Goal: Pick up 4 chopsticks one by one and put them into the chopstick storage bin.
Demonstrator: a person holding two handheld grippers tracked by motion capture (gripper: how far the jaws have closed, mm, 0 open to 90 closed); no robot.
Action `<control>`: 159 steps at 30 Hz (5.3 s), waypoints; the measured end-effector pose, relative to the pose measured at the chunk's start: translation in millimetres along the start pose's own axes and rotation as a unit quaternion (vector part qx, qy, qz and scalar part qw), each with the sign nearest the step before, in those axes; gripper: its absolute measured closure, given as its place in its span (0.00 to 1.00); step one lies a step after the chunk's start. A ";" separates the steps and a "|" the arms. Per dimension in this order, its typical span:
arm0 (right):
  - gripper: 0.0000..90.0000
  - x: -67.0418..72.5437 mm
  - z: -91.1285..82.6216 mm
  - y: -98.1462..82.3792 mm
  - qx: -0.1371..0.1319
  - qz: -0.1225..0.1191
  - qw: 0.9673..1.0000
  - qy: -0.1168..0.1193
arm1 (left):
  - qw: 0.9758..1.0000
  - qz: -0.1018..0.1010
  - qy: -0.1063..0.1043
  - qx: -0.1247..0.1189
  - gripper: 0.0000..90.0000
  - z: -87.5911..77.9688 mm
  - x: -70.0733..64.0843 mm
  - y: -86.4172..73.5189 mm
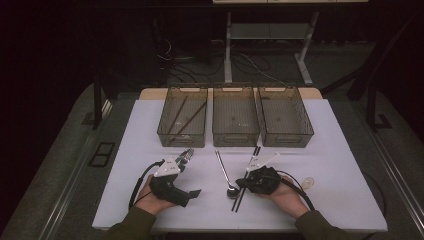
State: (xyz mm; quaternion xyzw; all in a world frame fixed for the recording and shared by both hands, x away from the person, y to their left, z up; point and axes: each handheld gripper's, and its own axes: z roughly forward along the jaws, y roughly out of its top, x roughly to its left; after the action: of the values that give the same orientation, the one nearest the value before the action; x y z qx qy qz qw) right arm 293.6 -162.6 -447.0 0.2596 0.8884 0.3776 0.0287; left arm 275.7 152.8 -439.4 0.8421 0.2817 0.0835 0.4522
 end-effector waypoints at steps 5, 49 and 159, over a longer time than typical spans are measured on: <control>1.00 1.7 1.5 0.3 0.011 -0.004 1.000 -0.003 | 1.000 -0.001 -0.003 0.004 0.00 0.6 -0.6 -0.1; 1.00 3.3 -20.6 -14.1 0.048 0.002 0.999 -0.011 | 1.000 0.000 -0.009 0.005 0.00 2.3 -0.7 0.8; 0.78 -88.5 -15.6 6.0 0.016 0.115 0.980 -0.164 | 1.000 0.007 -0.015 0.011 0.00 4.6 -1.9 2.0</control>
State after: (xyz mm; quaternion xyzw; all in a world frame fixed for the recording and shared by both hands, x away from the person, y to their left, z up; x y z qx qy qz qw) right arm 368.8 -212.1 -444.6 0.4188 0.8417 0.3167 0.1258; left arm 276.8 147.6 -440.2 0.8501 0.2694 0.0712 0.4468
